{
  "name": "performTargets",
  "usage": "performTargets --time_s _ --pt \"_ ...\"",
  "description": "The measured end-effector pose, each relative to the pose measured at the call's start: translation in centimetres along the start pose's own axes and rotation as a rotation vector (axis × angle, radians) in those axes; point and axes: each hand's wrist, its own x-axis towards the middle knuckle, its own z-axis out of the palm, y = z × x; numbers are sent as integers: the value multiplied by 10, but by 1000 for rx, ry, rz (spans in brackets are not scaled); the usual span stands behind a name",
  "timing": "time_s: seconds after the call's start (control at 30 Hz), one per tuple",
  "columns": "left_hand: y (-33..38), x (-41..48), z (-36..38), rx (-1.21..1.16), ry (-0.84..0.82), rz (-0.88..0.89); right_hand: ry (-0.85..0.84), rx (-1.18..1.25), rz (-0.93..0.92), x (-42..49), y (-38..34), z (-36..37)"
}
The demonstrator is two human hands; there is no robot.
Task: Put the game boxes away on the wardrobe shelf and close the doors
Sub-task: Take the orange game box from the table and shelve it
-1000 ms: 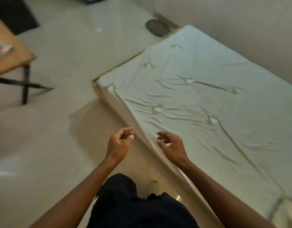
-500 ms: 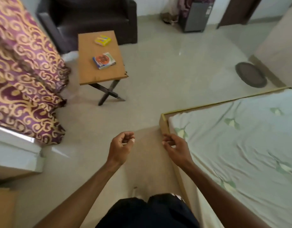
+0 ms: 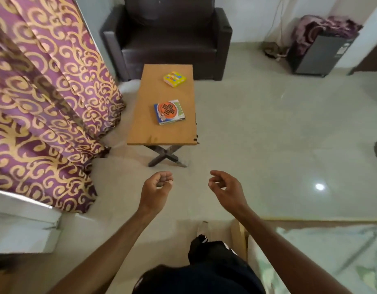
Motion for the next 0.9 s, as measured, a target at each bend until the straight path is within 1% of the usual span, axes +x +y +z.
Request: performTargets --time_s 0.2,0.33,0.43,0.5,0.63,0.73,0.9 --pt "50 125 -4 -13 104 -29 -126 -39 -53 161 -54 9" --pt "59 206 -12 -34 152 -45 -177 -73 -75 258 -73 32" --pt "55 281 -18 -12 164 -65 -199 -64 -31 335 -80 59" --pt "46 345 -22 42 138 -91 -199 -48 22 393 -80 83" --pt "21 483 -28 256 -6 -183 -216 -34 201 504 -67 137" --pt "-3 574 -29 508 -199 -229 -277 -40 337 568 -46 177" --pt "-52 706 -17 775 -495 -300 -372 -42 600 641 17 240"
